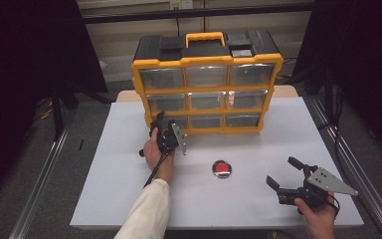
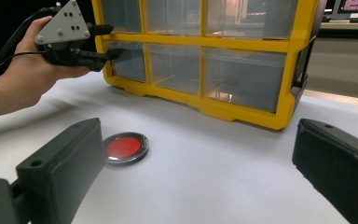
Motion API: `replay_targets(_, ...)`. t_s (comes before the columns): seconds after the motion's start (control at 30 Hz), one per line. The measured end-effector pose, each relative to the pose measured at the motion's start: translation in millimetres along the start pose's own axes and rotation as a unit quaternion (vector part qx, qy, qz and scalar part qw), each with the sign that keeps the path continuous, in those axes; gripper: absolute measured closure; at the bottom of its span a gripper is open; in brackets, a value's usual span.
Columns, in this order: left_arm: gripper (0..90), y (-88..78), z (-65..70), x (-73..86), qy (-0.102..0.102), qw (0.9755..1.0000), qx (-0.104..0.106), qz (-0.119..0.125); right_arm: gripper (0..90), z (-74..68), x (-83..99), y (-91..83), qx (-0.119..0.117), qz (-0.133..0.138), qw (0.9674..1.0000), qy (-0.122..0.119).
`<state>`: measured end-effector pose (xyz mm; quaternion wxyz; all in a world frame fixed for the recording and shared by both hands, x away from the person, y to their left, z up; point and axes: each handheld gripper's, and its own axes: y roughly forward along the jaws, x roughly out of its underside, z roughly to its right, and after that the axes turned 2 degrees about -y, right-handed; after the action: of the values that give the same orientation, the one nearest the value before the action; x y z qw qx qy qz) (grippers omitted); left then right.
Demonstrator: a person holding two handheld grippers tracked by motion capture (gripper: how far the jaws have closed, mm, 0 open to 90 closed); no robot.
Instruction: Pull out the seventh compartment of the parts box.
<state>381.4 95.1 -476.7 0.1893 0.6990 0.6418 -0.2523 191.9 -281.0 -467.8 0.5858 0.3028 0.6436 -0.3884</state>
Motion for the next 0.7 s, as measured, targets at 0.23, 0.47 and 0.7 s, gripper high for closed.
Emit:
replay_targets(0.23, 55.8, -5.0, -1.6, -0.9, 0.011, 0.9998, 0.016, -0.005, 1.8, 0.3, 0.0, -0.7, 0.001, 0.001, 1.0000, 0.000)
replay_targets(0.47, 63.4, -10.9, -0.4, -3.1, 0.021, 0.9993, 0.032, -0.007, 1.8, 0.2, -0.2, -1.2, 0.003, 0.001, 1.0000, 0.003)
replay_targets(0.7, 67.1, -18.1, -1.8, -2.1, 0.029, 0.9989, 0.038, -0.003, 1.8, -0.2, -0.4, -1.1, 0.003, 0.001, 1.0000, 0.004)
